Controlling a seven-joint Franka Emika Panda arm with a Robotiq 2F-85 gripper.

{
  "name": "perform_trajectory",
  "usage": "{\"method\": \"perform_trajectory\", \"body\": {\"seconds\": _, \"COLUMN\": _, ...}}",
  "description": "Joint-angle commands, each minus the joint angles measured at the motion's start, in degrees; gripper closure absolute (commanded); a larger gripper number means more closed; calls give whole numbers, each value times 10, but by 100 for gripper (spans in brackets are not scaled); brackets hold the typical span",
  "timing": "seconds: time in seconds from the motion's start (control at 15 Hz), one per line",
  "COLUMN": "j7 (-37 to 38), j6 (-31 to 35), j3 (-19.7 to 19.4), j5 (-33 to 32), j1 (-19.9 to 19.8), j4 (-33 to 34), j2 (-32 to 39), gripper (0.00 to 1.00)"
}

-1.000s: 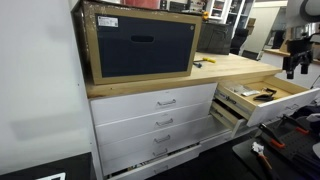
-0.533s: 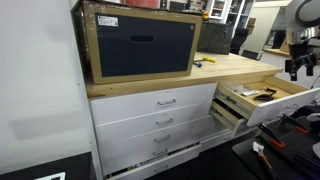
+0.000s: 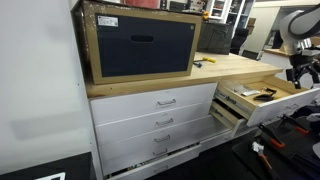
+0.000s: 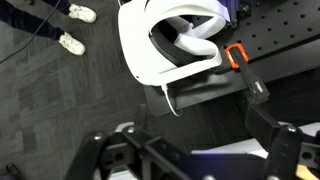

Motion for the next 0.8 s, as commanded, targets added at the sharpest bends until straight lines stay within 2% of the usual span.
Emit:
{"method": "perform_trajectory", "body": {"seconds": 0.0, "j7": 5, "j6": -9, "j3": -16, "j5": 2, "j1": -3, "j4": 30, "j2": 38, "gripper": 0}}
{"method": "perform_trajectory", "body": {"seconds": 0.07, "j7": -19, "j6": -12, "j3": -20, "j5": 9, "j1": 0, "j4": 30, "j2": 33, "gripper": 0}}
{"method": "perform_trajectory", "body": {"seconds": 0.13, "j7": -1, "j6": -1, "j3": -18, "j5": 1, "j1": 2, "j4": 15, "j2": 25, "gripper": 0}}
{"method": "perform_trajectory", "body": {"seconds": 0.73, "j7": -6, "j6": -1, "j3": -22, "j5": 2, "j1": 2, "j4": 20, "j2": 30, "gripper": 0}}
